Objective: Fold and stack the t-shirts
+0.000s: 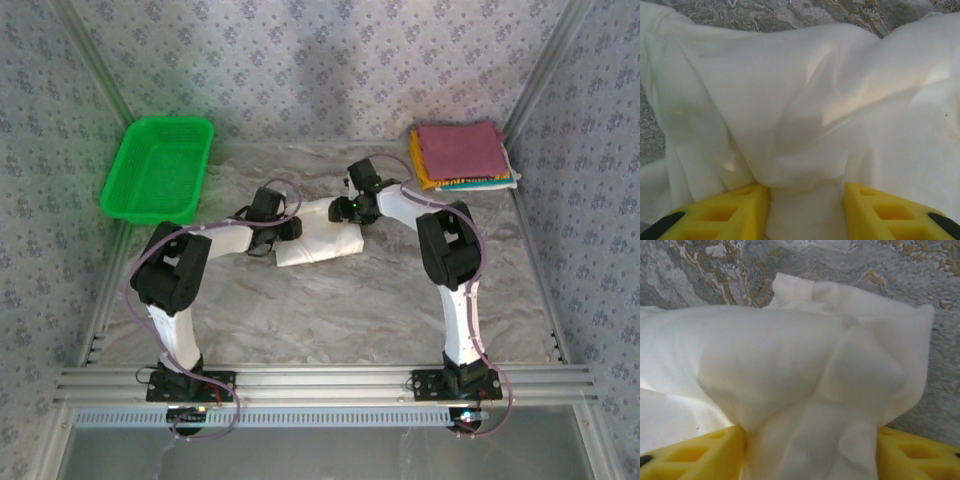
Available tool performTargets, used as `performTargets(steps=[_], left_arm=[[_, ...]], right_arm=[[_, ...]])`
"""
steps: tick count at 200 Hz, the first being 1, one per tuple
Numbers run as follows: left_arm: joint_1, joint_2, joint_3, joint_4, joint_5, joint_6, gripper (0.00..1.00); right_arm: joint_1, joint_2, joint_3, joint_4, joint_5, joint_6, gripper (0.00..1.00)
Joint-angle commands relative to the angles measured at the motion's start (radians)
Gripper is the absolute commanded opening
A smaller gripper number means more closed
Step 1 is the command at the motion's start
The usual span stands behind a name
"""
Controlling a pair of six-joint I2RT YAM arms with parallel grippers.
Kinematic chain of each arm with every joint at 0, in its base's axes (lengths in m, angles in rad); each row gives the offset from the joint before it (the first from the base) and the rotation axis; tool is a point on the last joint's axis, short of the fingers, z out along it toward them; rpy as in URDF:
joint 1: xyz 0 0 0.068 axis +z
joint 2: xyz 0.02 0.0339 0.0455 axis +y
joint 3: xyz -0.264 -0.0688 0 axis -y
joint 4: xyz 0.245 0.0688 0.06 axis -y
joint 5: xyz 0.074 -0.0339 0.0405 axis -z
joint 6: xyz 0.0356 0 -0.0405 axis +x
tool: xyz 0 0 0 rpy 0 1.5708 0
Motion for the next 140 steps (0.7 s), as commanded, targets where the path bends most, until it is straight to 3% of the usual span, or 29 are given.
performTargets(steps=[1,20,40,63,98,140], left_arm=[[0.009,0.012,-0.035,-0.023,-0.027,-0.008,0.43],[0.013,-0.01,-0.047,-0.015,-0.036,-0.008,0.43],[0.025,-0.04,-0.057,-0.011,-0.036,-0.02,0.45],[0.036,-0.124,-0.085,0.013,-0.041,-0.036,0.59],[0.033,-0.363,-0.172,0.077,-0.094,-0.057,0.76],[0.019,-0.562,-0.219,0.045,-0.099,0.0,0.84]], right_arm=[[0.007,0.067,-0.01,0.01,-0.087,0.034,0.52],[-0.001,0.091,-0.005,0.034,-0.135,0.058,0.31],[-0.023,0.084,-0.031,0.08,-0.167,0.08,0.15],[-0.053,0.057,-0.045,0.096,-0.181,0.076,0.0],[-0.093,0.016,-0.008,0.039,-0.186,-0.014,0.0],[-0.153,-0.023,0.135,-0.124,-0.147,-0.213,0.0]])
